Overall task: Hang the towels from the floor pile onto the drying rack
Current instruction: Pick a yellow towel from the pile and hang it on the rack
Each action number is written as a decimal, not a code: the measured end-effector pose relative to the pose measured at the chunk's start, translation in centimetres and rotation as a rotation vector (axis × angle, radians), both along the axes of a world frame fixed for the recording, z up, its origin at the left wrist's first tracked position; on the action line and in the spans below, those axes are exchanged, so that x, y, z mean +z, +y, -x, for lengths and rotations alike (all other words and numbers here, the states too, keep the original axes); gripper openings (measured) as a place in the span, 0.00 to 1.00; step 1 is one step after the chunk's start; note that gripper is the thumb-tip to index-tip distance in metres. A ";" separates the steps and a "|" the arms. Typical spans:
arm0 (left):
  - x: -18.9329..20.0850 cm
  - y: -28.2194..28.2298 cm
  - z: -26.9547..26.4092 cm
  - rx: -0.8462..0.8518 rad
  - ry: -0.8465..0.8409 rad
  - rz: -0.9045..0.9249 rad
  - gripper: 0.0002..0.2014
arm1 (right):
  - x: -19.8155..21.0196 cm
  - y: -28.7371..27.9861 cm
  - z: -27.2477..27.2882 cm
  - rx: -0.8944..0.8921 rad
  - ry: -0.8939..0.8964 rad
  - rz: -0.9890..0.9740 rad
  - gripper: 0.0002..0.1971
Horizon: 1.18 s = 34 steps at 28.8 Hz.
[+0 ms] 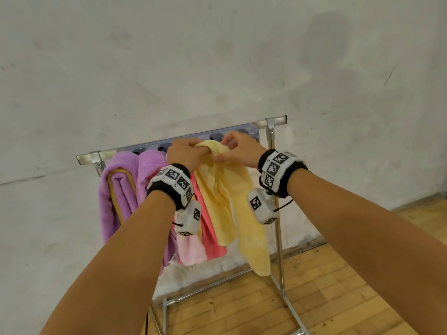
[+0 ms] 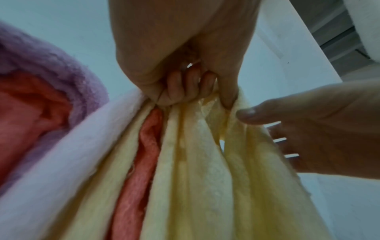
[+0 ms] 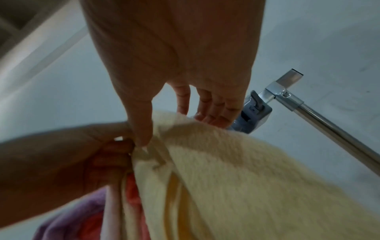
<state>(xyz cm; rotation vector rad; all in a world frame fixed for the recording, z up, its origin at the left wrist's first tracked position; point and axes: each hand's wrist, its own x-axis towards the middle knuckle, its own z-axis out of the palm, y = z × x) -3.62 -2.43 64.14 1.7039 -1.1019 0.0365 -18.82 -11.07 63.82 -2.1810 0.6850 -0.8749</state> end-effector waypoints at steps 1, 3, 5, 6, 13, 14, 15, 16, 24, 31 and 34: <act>0.2 -0.1 0.0 0.002 -0.013 0.004 0.17 | -0.1 -0.2 -0.4 -0.020 0.044 0.031 0.27; 0.6 -0.4 0.0 0.001 -0.033 0.011 0.14 | -0.3 -0.6 -1.2 -0.063 0.056 0.084 0.22; 1.1 -0.5 -0.1 -0.028 -0.019 0.015 0.08 | -0.1 -1.1 -1.9 -0.086 0.016 0.136 0.14; 1.4 -0.4 -0.1 -0.033 -0.027 -0.001 0.09 | 0.2 -1.4 -2.2 -0.091 -0.016 0.147 0.10; 3.5 -0.4 -1.2 0.180 -0.258 -0.206 0.28 | 3.5 -1.7 -3.6 -0.077 -0.108 0.239 0.08; 3.7 -0.5 -1.3 0.177 -0.279 -0.196 0.28 | 3.9 -1.7 -3.6 -0.066 -0.103 0.260 0.10; 3.9 -0.8 -1.5 0.160 -0.301 -0.179 0.26 | 4.2 -1.8 -3.7 -0.047 -0.098 0.277 0.11; 4.0 -0.9 -1.6 0.147 -0.323 -0.163 0.23 | 4.5 -1.7 -3.9 -0.030 -0.092 0.288 0.12; 3.9 -2.3 -2.9 0.169 -0.408 -0.107 0.06 | 4.3 -2.7 -6.0 -0.159 0.069 0.522 0.12; 3.4 -2.9 -3.7 0.222 -0.442 -0.207 0.12 | 3.6 -3.9 -7.4 -0.254 0.190 0.574 0.11; 3.3 -3.2 -3.8 0.230 -0.466 -0.254 0.14 | 3.9 -4.0 -7.4 -0.266 0.144 0.579 0.11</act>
